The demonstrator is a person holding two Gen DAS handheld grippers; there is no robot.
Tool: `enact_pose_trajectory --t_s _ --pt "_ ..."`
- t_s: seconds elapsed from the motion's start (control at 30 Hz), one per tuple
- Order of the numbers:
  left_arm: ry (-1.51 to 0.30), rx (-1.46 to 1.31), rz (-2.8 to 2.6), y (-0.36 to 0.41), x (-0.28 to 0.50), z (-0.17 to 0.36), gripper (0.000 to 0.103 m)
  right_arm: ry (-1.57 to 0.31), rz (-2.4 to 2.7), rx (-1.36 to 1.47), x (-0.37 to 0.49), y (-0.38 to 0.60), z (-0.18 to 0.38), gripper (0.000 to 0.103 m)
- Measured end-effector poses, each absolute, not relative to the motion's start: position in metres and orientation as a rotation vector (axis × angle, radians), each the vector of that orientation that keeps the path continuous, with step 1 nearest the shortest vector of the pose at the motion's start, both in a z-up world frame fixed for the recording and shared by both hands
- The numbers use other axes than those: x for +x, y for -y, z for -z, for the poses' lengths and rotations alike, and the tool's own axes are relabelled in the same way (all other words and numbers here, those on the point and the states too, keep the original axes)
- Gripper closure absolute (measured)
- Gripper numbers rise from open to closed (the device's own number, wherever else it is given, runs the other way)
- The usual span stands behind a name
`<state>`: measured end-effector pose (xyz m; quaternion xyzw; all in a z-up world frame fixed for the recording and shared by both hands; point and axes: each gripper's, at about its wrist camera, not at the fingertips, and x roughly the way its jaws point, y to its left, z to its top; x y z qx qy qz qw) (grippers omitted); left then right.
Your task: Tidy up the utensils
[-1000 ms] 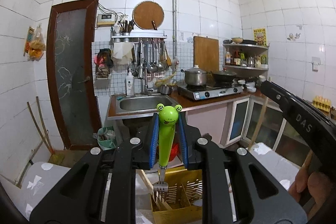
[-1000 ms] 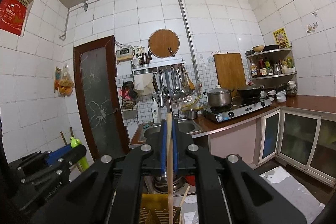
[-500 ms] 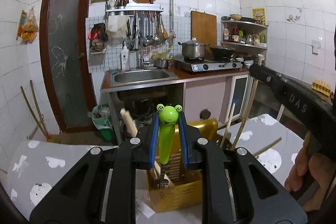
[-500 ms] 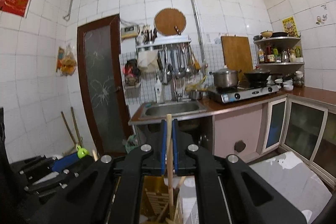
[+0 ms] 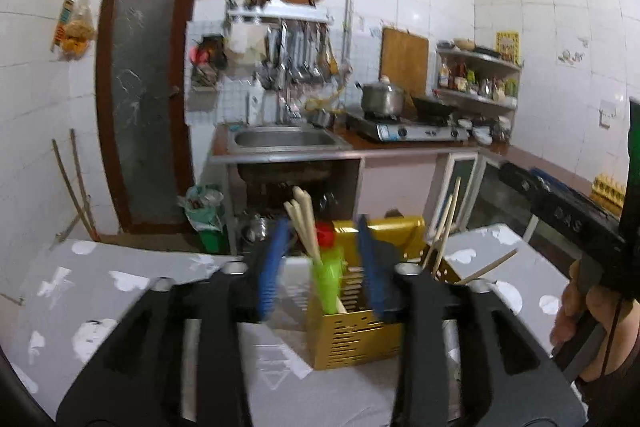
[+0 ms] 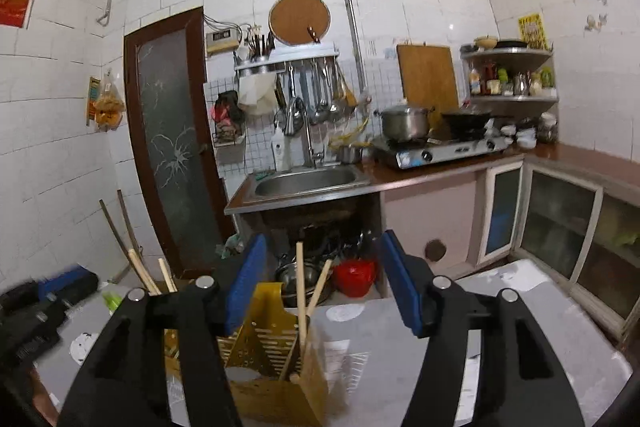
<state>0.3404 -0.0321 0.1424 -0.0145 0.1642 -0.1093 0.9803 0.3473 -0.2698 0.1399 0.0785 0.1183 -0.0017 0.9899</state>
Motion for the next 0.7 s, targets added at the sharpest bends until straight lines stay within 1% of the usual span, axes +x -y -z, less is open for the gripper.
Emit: enact_pose_trajectory --t_s 0.03,0.07,0.1,0.13,0.17,0.2,0.27,0.3,0.37,0.47,0.7 --pt "-0.326 -0.033 0.215 0.029 0.333 -0.148 0.050 -0.239 0.008 0.149 0.341 0.270 -0.143 0.043" --pt "-0.317 -0.038 0.210 0.022 0.322 -0.155 0.049 -0.240 0.015 0.146 0.330 0.272 -0.147 0.043" --pt "-0.303 -0.039 0.203 0.017 0.309 -0.161 0.044 -0.240 0.018 0.147 0.321 0.274 -0.150 0.042" --pt "-0.297 -0.038 0.190 0.012 0.298 -0.167 0.031 -0.237 0.020 0.152 0.307 0.276 -0.153 0.039" --pt "-0.294 -0.038 0.180 0.007 0.289 -0.172 0.024 -0.235 0.022 0.155 0.298 0.278 -0.156 0.032" --pt "-0.288 -0.038 0.175 0.003 0.280 -0.176 0.017 -0.231 0.026 0.160 0.287 0.280 -0.158 0.029" --pt "-0.271 -0.017 0.155 -0.004 0.252 -0.183 0.012 -0.220 0.034 0.173 0.263 0.284 -0.162 0.021" --pt "-0.270 -0.009 0.149 -0.007 0.241 -0.185 0.007 -0.209 0.032 0.172 0.244 0.286 -0.164 0.019" --pt "-0.268 -0.006 0.141 -0.011 0.219 -0.186 0.005 -0.195 0.027 0.165 0.220 0.284 -0.166 0.009" --pt "-0.272 -0.016 0.150 -0.016 0.189 -0.185 0.005 -0.182 0.019 0.141 0.181 0.278 -0.168 0.004" --pt "-0.283 -0.018 0.153 -0.020 0.130 -0.160 0.005 -0.218 0.014 0.093 0.112 0.261 -0.148 0.004"
